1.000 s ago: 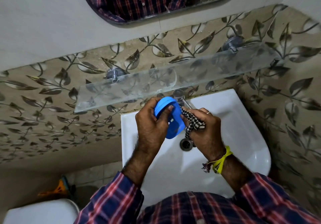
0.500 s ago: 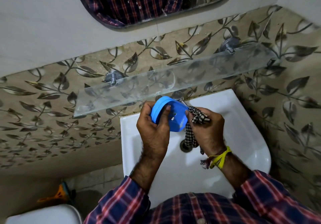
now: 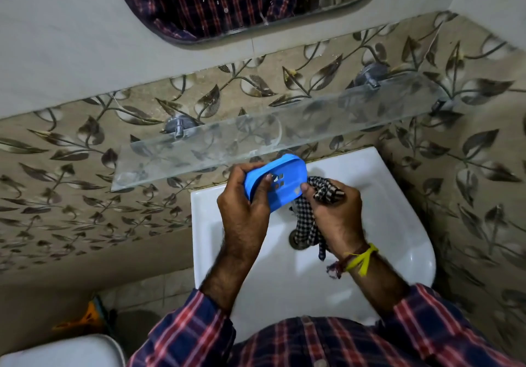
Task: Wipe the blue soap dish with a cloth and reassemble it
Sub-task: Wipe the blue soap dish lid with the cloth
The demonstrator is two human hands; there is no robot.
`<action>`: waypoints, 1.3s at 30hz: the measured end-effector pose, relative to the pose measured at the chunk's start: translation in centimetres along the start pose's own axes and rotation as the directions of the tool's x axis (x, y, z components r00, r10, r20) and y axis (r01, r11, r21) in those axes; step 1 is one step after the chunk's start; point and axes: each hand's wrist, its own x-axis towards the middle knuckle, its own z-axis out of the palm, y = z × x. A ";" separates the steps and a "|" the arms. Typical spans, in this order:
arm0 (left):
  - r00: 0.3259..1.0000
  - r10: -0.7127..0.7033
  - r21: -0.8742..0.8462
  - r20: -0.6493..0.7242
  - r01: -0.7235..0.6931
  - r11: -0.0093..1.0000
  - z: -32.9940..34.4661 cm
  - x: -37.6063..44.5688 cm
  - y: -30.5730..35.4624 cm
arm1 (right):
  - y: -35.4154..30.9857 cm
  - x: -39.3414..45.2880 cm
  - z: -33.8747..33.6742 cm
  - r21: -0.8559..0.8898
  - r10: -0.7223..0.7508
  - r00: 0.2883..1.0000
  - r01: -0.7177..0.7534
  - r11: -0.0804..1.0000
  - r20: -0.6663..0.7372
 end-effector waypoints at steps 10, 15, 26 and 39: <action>0.972 0.154 0.260 0.180 -0.198 0.945 -0.5 0.7 1.4 | -0.6 -1.2 -0.6 -0.454 -0.709 0.606 0.779 0.433 0.362; 0.982 0.143 0.271 0.125 -0.172 0.947 -0.5 1.5 2.0 | 0.4 -2.6 0.3 -0.502 -0.656 0.687 0.705 0.501 0.311; 0.918 0.309 0.290 0.249 -0.375 0.880 0.3 0.1 1.8 | -2.1 -2.1 0.3 -0.561 -0.499 0.705 0.707 0.431 0.504; 0.961 0.233 0.295 0.146 -0.267 0.917 -0.5 1.1 1.0 | 1.9 -0.7 -2.8 -0.435 -0.350 0.823 0.542 0.719 0.447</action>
